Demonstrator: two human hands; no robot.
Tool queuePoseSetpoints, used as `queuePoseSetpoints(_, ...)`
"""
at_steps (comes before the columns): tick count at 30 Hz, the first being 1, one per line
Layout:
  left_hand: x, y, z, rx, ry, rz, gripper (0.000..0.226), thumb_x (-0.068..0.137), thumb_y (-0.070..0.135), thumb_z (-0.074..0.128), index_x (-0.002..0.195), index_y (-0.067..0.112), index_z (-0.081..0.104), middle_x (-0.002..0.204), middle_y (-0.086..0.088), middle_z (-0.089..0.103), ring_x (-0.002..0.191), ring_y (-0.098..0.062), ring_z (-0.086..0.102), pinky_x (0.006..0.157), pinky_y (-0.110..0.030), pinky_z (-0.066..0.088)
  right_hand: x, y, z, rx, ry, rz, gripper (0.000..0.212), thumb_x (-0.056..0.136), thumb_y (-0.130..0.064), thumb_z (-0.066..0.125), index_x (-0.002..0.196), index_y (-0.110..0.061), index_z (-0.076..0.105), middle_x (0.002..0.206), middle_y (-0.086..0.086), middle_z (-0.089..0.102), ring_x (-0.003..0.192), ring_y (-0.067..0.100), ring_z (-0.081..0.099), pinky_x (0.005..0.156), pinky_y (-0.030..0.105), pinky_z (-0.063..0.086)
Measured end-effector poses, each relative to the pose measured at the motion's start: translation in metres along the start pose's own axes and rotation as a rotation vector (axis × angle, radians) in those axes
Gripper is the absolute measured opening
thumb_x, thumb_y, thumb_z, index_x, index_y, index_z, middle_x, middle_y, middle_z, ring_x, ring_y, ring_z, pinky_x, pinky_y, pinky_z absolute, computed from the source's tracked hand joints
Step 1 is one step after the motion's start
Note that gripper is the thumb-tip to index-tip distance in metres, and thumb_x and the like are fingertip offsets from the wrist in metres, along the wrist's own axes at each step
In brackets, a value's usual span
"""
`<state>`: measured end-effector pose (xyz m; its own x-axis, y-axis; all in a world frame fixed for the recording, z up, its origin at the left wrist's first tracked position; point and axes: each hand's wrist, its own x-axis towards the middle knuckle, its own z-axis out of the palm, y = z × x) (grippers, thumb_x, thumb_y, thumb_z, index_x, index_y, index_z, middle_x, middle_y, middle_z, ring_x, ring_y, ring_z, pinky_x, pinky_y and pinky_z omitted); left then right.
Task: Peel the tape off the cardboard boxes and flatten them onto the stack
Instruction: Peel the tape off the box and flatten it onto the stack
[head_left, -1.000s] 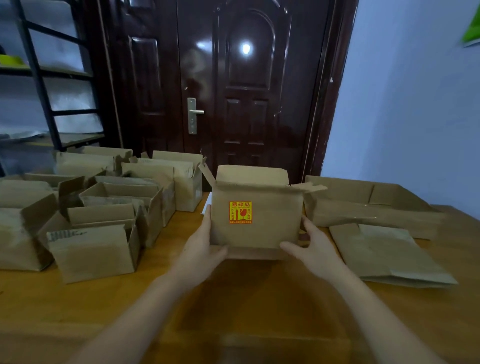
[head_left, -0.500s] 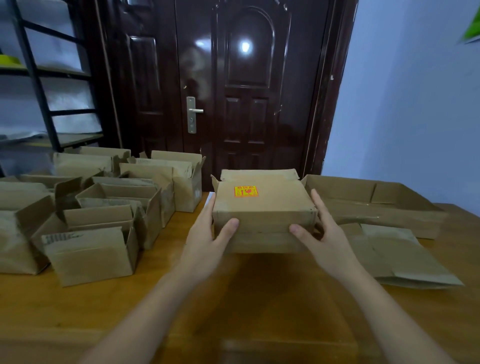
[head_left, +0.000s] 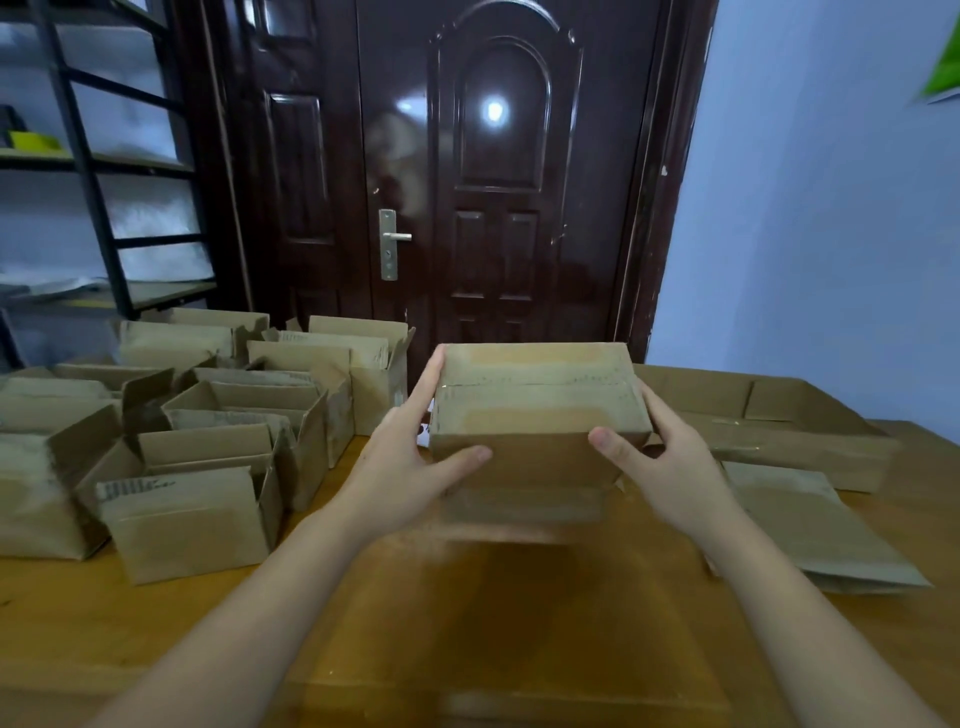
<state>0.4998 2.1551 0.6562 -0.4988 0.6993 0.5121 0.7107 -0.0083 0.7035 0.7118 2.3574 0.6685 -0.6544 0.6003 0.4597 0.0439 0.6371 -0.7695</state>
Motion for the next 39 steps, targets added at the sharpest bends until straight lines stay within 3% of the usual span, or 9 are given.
queuePoseSetpoints(3,0.001,0.006,0.002,0.012,-0.002,-0.032,0.103,0.078,0.068,0.072,0.155,0.065,0.002,0.154,0.02,0.041,0.141,-0.014,0.042,0.115,-0.052,0.042,0.003,-0.007,0.001,0.021,0.041,0.007,0.089,0.071,-0.087,0.06,0.15,-0.052,0.035,0.129,-0.042,0.05,0.116,-0.014,0.047,0.089,0.016,0.043)
queuePoseSetpoints(8,-0.004,-0.002,0.004,0.089,-0.075,-0.126,0.103,0.075,0.076,0.064,0.158,0.059,0.007,0.16,0.012,0.039,0.143,-0.02,0.042,0.114,-0.054,0.043,0.004,0.011,0.009,0.036,-0.05,0.098,0.083,0.079,-0.074,0.06,0.152,-0.04,0.04,0.143,-0.019,0.054,0.13,0.008,0.051,0.104,0.033,0.05)
queuePoseSetpoints(11,-0.008,-0.013,0.007,0.157,-0.132,-0.152,0.102,0.074,0.081,0.059,0.158,0.058,0.006,0.16,0.01,0.041,0.143,-0.02,0.042,0.114,-0.052,0.044,-0.003,0.025,0.019,0.079,-0.105,0.139,0.068,0.079,-0.072,0.06,0.141,-0.048,0.047,0.131,-0.027,0.058,0.124,0.002,0.054,0.086,0.013,0.05)
queuePoseSetpoints(14,-0.012,-0.025,0.011,0.179,-0.142,-0.162,0.1,0.074,0.084,0.058,0.155,0.063,0.005,0.158,0.013,0.042,0.139,-0.016,0.043,0.111,-0.046,0.047,-0.005,0.037,0.028,0.09,-0.108,0.192,0.08,0.078,-0.074,0.06,0.149,-0.039,0.044,0.137,-0.021,0.056,0.127,0.005,0.052,0.1,0.025,0.048)
queuePoseSetpoints(19,-0.02,-0.041,0.017,0.274,-0.166,-0.237,0.089,0.067,0.094,0.051,0.14,0.078,0.004,0.151,0.01,0.046,0.119,-0.006,0.041,0.101,-0.038,0.05,-0.003,0.041,0.036,0.068,-0.213,0.282,0.046,0.078,-0.077,0.051,0.118,-0.055,0.049,0.115,-0.04,0.052,0.11,-0.011,0.052,0.083,0.009,0.04)
queuePoseSetpoints(23,-0.026,-0.046,0.015,0.33,-0.15,-0.185,0.09,0.067,0.093,0.055,0.146,0.068,0.019,0.163,0.017,0.029,0.145,-0.012,0.031,0.112,-0.047,0.044,-0.003,0.049,0.041,0.065,-0.22,0.29,0.053,0.082,-0.08,0.04,0.128,-0.055,0.045,0.116,-0.043,0.048,0.106,-0.02,0.043,0.083,0.01,0.032)
queuePoseSetpoints(28,-0.031,-0.037,0.003,0.302,-0.234,-0.062,0.109,0.064,0.102,0.045,0.154,0.044,0.029,0.163,0.026,0.021,0.147,0.003,0.021,0.118,-0.038,0.034,0.002,0.058,0.045,0.138,-0.262,0.359,0.051,0.078,-0.083,0.039,0.123,-0.06,0.048,0.119,-0.038,0.047,0.112,-0.009,0.045,0.094,0.029,0.038)
queuePoseSetpoints(32,-0.04,-0.036,-0.007,0.21,-0.235,-0.01,0.076,0.077,0.097,0.032,0.137,0.052,0.041,0.146,0.036,0.037,0.141,0.005,0.033,0.111,-0.032,0.044,0.003,0.061,0.046,0.096,-0.282,0.379,0.085,0.082,-0.086,0.034,0.155,-0.042,0.03,0.151,-0.016,0.039,0.137,0.012,0.039,0.116,0.048,0.034)
queuePoseSetpoints(39,-0.035,-0.037,-0.005,0.332,-0.248,0.071,0.052,0.078,0.096,0.04,0.122,0.07,0.049,0.123,0.044,0.03,0.124,0.014,0.03,0.092,-0.019,0.043,-0.005,0.025,0.053,-0.204,-0.021,0.028,0.069,0.095,-0.067,0.04,0.154,-0.032,0.035,0.155,-0.013,0.038,0.142,0.008,0.032,0.113,0.032,0.03)
